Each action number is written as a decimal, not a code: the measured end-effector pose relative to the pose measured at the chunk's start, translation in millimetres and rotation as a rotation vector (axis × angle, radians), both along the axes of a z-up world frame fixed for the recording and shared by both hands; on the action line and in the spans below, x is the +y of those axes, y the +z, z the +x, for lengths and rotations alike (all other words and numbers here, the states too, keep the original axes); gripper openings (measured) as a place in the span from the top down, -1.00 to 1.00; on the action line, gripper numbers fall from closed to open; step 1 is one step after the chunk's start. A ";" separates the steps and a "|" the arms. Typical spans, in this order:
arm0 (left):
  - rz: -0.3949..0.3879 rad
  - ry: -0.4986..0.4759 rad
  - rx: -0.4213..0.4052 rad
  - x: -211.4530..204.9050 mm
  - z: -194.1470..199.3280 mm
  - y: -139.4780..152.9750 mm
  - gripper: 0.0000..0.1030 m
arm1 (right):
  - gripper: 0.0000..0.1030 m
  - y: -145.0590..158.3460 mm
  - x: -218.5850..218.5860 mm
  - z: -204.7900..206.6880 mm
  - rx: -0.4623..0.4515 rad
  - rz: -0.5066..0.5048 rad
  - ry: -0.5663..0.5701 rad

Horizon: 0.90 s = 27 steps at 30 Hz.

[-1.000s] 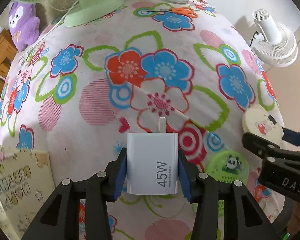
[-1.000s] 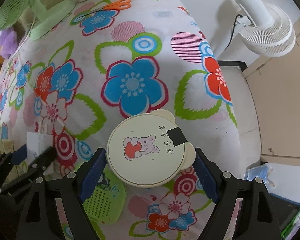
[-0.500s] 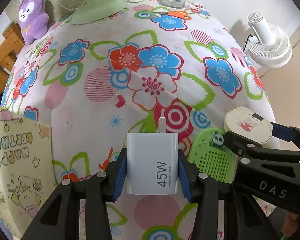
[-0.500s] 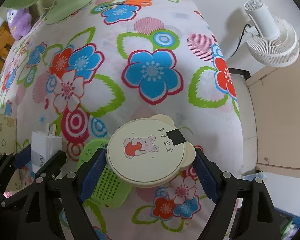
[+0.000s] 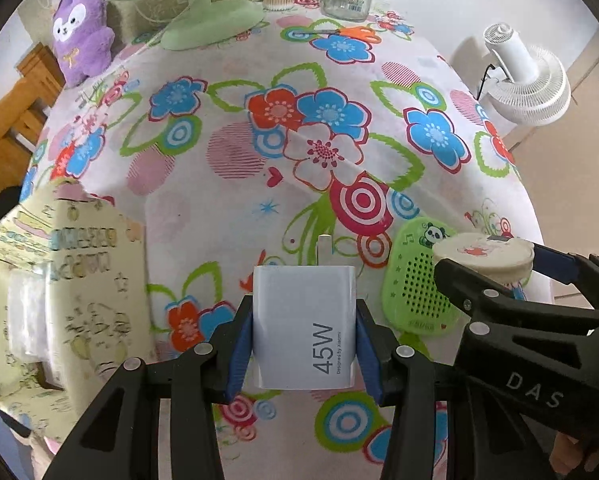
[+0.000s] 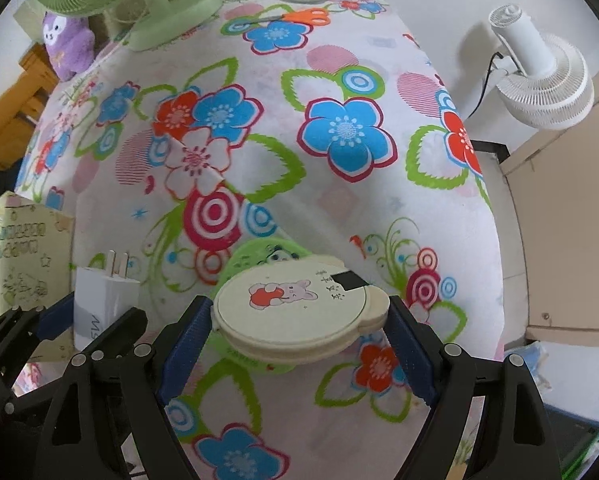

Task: Organize rigid objects
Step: 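Carry the charger with the left gripper while the right gripper carries the bear case toward the yellow box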

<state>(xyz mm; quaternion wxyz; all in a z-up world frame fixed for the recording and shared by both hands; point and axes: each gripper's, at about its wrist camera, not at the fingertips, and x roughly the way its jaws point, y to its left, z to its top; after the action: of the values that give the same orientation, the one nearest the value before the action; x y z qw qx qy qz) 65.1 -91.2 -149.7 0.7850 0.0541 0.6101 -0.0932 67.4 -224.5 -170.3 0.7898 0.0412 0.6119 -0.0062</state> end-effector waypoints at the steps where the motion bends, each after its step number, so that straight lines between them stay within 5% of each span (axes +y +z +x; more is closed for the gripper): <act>1: 0.006 -0.007 -0.003 0.7 -1.3 1.5 0.07 | -0.68 1.7 1.0 -1.7 -0.006 0.004 -0.002; 27: 0.037 -0.080 -0.050 50.2 -15.5 65.0 0.07 | -0.68 73.1 71.5 -25.1 -0.137 -0.030 -0.023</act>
<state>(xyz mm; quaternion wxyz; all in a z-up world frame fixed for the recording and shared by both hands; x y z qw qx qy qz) 49.5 -41.0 -84.8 0.7945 0.0953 0.5893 -0.1116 42.3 -153.1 -97.2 0.8301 0.0365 0.5559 -0.0216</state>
